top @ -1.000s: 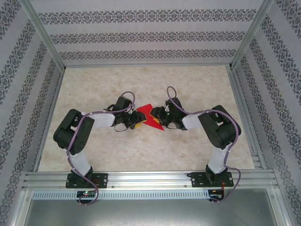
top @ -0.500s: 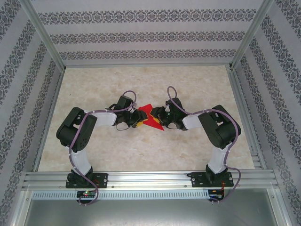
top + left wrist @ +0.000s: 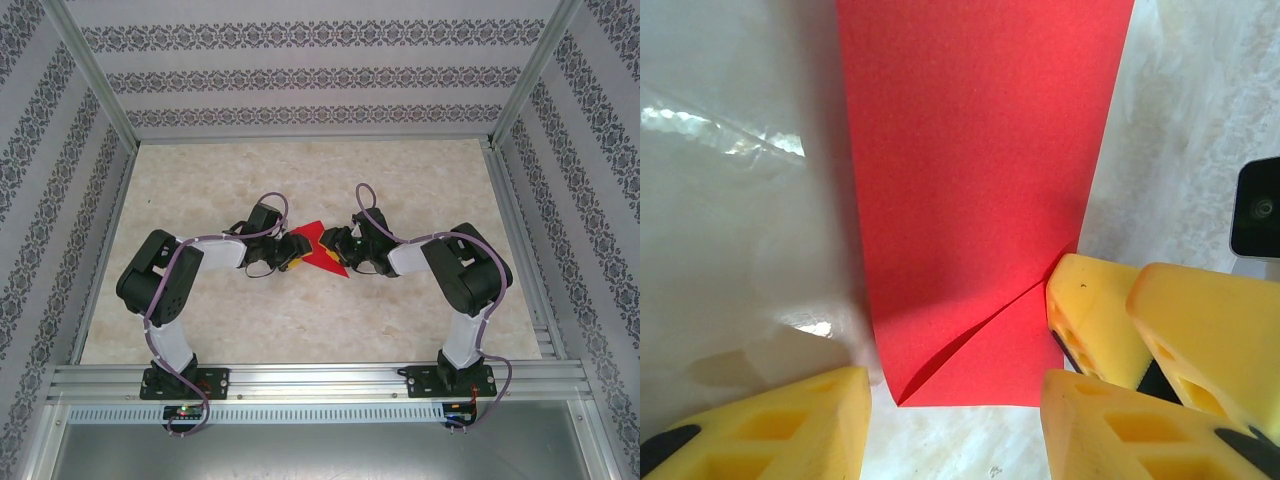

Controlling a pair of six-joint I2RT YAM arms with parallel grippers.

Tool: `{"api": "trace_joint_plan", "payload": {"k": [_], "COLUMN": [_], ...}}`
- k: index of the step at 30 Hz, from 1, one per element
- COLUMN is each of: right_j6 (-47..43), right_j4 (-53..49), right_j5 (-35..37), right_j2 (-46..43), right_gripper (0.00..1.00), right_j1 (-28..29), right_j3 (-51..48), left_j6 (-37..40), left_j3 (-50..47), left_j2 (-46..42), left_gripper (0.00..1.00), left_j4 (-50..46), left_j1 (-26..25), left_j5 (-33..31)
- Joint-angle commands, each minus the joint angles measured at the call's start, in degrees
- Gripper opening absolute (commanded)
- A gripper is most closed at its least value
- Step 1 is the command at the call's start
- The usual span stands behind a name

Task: Fold a paper plane with a square sheet of paper (pick it up from the middle)
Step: Turn over the paper at the center of the table.

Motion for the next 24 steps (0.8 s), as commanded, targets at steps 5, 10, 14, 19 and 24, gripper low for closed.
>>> {"api": "trace_joint_plan", "payload": {"k": [5,10,14,19,24], "right_j6": [-1.3,-1.9,-3.6,-8.5,-13.0], "right_j4": [-6.7,-5.8,-4.8,-4.8,-8.7], "right_j5": [3.7,3.4,2.8,2.4,3.3], "right_j2": [3.8,3.5,2.6,-0.3,-2.3], "right_gripper": [0.46,0.46,0.47,0.5,0.52], "right_j1": [-1.2,-1.2,-1.3,-1.6,-1.6], "right_j3": [-2.7,-2.9,-2.8,-2.1,-0.3], "left_j6": [0.7,1.1,1.6,2.4,1.7], "left_j3": [1.2,3.6,4.7,5.5,4.4], "left_j2": [1.1,3.1,3.8,4.1,3.4], "left_gripper": [0.47,0.43,0.38,0.32,0.31], "left_j4": [1.5,2.1,1.8,1.8,3.9], "left_j1": [-0.6,-0.7,-0.8,-0.8,-0.7], "left_j5": [1.2,3.3,3.5,2.8,2.3]}}
